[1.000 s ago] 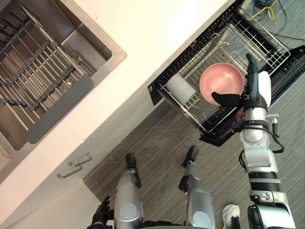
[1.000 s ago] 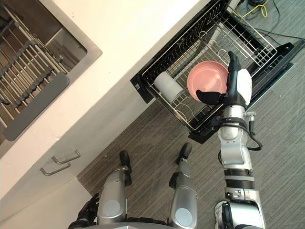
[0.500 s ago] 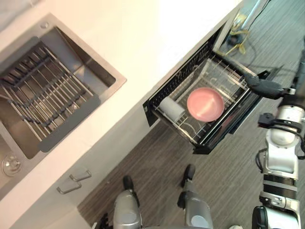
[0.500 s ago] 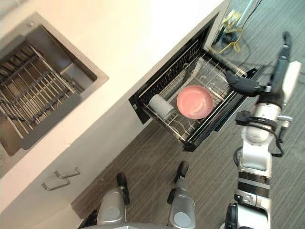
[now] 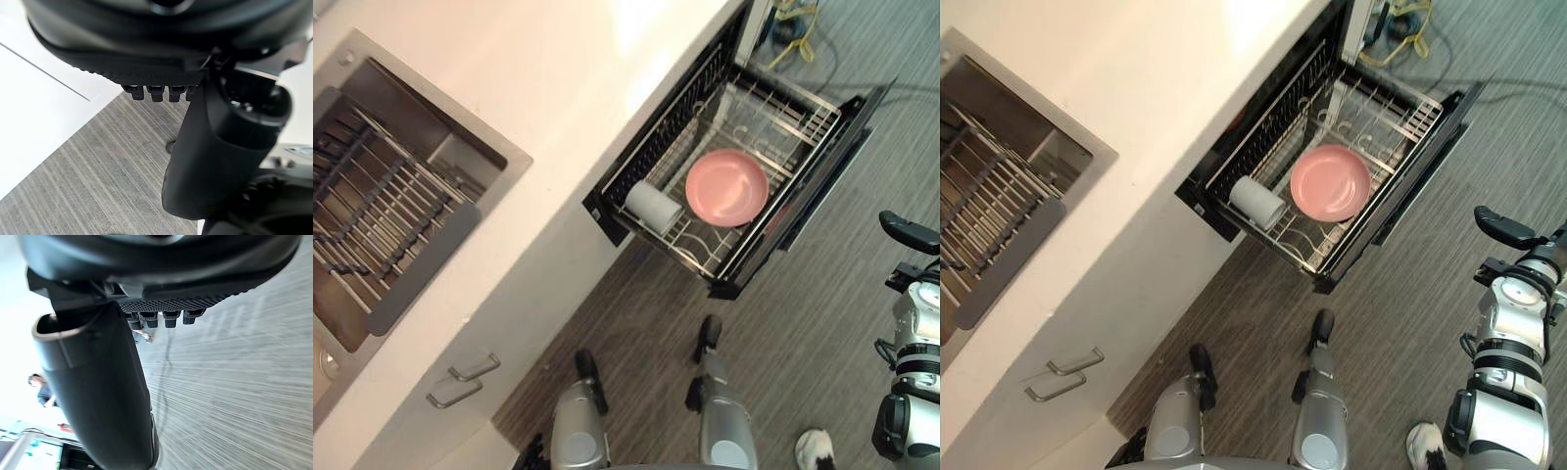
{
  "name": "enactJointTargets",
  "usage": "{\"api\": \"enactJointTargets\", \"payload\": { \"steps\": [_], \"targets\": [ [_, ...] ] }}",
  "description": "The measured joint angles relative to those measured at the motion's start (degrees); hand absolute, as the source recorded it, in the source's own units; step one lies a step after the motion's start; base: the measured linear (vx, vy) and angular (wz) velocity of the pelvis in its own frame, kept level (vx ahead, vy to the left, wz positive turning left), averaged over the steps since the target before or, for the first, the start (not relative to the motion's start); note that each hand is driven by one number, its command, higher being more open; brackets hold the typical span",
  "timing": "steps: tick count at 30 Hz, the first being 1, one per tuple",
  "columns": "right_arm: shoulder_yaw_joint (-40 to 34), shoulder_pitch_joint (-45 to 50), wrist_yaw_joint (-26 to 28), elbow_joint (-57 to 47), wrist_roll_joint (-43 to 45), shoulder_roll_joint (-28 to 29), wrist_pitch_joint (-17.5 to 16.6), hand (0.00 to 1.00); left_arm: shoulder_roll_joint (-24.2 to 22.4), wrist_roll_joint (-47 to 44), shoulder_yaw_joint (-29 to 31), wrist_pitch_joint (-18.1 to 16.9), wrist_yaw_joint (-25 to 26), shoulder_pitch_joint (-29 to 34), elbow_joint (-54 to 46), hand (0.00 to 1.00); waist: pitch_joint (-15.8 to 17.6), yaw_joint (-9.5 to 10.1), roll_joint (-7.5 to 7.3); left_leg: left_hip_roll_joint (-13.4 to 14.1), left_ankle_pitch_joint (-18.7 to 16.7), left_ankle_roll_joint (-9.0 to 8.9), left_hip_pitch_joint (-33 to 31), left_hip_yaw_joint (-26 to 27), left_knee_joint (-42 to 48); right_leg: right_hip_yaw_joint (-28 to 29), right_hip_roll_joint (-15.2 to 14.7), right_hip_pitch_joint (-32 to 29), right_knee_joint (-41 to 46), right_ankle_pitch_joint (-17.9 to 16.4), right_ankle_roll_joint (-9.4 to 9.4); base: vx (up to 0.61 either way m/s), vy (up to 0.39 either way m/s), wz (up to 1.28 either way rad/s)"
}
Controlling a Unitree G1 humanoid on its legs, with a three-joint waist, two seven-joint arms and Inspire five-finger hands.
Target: Walk over to the sink, pick up the cup, carry it to the dishwasher, place the cup inside the dishwasher, then close the dishwasher door
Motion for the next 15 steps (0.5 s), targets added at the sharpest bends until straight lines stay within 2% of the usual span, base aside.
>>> {"api": "enactJointTargets", "payload": {
  "steps": [5,9,10,15],
  "targets": [
    [1.9,-2.3,2.4,1.7,3.3,-0.2,0.0,0.0,0.4,-2.5,-1.0,0.1,0.1,-1.4,-1.2,1.0,2.7,0.48,0.31,-0.2,-0.3,0.19,-3.1,-0.1,1.7,0.5,-0.3,-2.6,0.0,0.7,-0.19,-0.07,0.058,0.01],
    [4.9,-3.7,6.7,2.8,6.3,-0.1,-0.1,0.0,0.2,-2.7,-2.0,0.2,0.0,-2.8,-1.2,1.0,4.1,1.31,1.56,-0.5,-0.2,0.34,-4.3,-0.7,1.8,0.5,-0.5,-3.7,0.0,0.9,-0.22,-0.06,0.074,0.02],
    [5.4,-4.0,8.4,2.8,8.6,0.0,-0.5,0.0,0.0,-2.7,-2.0,0.2,0.0,-3.2,-1.2,1.0,4.6,1.77,2.19,-0.6,-0.1,0.4,-4.4,-0.9,1.7,0.4,-0.6,-3.7,0.0,1.0,-0.22,-0.03,0.068,0.05],
    [6.0,-4.5,12.1,0.3,12.9,2.7,-3.0,0.0,-0.5,-3.0,-2.1,0.2,-0.1,-3.7,-1.2,1.0,5.2,2.2,3.33,-1.8,0.2,0.7,-4.5,-2.6,0.7,-0.2,-1.4,-3.7,0.4,1.0,-0.17,-0.02,0.088,0.11]
  ]
}}
